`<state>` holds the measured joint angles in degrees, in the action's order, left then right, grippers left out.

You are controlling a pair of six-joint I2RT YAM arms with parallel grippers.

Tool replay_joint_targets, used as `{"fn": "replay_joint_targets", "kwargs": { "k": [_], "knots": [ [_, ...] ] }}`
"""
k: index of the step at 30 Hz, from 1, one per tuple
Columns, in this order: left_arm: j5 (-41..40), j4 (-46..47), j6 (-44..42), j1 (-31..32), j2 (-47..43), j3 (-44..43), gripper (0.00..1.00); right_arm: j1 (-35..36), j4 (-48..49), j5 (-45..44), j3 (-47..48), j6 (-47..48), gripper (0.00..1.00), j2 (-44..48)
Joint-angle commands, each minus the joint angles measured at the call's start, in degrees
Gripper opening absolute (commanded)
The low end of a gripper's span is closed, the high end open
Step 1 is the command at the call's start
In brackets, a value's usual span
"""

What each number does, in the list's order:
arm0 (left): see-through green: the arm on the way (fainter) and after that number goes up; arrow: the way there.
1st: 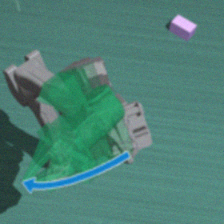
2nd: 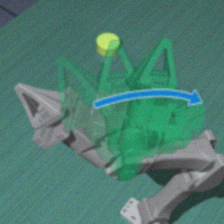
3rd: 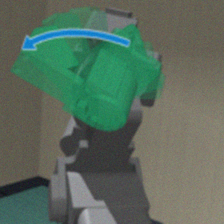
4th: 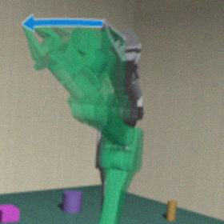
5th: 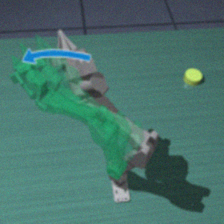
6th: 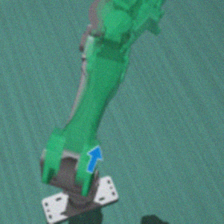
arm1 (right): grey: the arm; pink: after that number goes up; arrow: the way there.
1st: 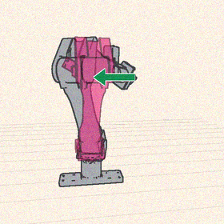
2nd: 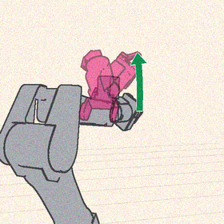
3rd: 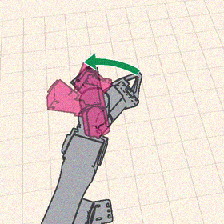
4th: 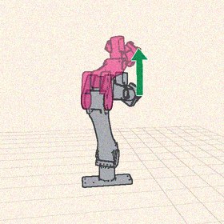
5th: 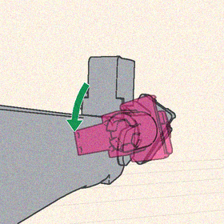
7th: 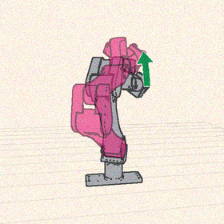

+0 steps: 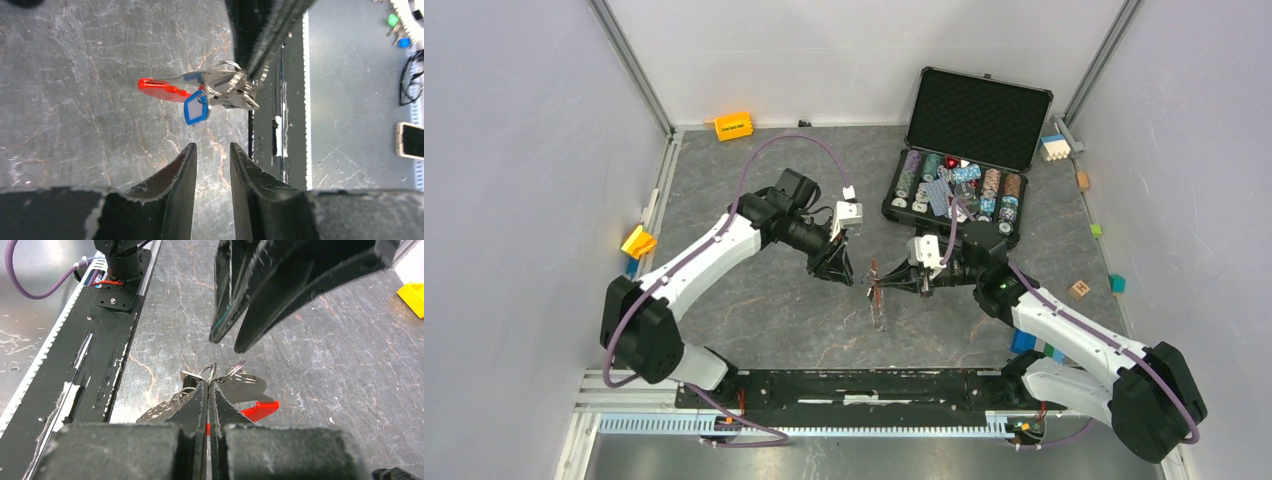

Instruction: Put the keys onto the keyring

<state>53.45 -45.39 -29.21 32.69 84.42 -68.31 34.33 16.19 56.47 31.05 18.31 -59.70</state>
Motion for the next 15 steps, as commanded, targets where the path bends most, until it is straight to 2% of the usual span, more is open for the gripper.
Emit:
{"fn": "replay_joint_targets", "kwargs": {
  "k": [1, 5, 10, 15],
  "knots": [
    [0.07, -2.87, -9.63, 0.09, -5.98, -0.92, 0.39, -0.14, 1.26, 0.44, 2.11, 0.13, 0.00, -0.41],
    [1.91, -0.42, -12.50, 1.33, -9.07, 1.13, 0.44, -0.15, 2.53, 1.24, 2.18, -1.93, 0.00, -1.23],
    [1.55, 8.73, -12.81, 4.00, -10.51, 4.88, 0.49, -0.14, 4.38, 2.18, 2.04, -4.28, 0.00, -1.85],
    [1.18, 15.72, -13.05, 5.20, -9.60, 6.64, 0.49, -0.15, 5.35, 3.01, 1.82, -5.29, 0.00, -1.83]
  ]
}}
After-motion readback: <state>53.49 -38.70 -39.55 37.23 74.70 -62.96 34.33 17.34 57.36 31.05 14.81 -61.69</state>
